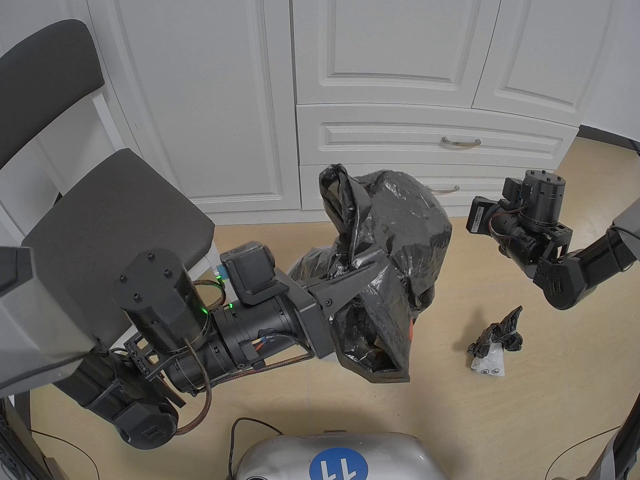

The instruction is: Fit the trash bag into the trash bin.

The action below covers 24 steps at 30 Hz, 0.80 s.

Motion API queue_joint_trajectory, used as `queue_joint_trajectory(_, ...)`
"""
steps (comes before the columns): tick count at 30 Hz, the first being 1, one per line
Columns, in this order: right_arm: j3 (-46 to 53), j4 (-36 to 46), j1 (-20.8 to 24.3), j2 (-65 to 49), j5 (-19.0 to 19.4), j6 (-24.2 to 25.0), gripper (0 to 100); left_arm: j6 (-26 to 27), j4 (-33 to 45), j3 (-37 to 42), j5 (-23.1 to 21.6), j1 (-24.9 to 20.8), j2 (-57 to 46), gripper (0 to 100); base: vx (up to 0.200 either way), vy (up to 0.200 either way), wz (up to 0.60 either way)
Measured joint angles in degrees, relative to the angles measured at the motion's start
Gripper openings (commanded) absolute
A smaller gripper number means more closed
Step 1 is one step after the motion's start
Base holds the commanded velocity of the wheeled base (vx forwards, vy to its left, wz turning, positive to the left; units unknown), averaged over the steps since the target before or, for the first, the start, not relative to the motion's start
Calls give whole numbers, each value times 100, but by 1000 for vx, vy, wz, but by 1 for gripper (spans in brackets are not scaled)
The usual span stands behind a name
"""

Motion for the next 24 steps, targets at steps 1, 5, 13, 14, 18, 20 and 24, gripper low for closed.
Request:
queue_joint_trajectory(1,-48,-2,-15,59,0,7,0,-13,0,6,4,43,66,0,0,0,0)
queue_joint_trajectory(5,-207,0,-67,297,2,66,0,-96,-2,26,11,311,269,0,0,0,0)
queue_joint_trajectory(13,-524,24,-122,772,22,207,0,-477,-5,141,12,951,455,0,0,0,0)
queue_joint_trajectory(14,-555,27,-122,819,35,211,0,-484,-2,166,12,1025,460,0,0,0,0)
queue_joint_trajectory(18,-681,35,-95,1097,132,265,0,-495,0,243,12,1229,446,0,0,0,0)
queue_joint_trajectory(20,-747,40,-67,1232,174,422,0,-495,0,279,11,1301,433,0,0,0,0)
queue_joint_trajectory(24,-924,35,66,1471,312,886,0,-492,1,358,-5,1404,413,0,0,0,0)
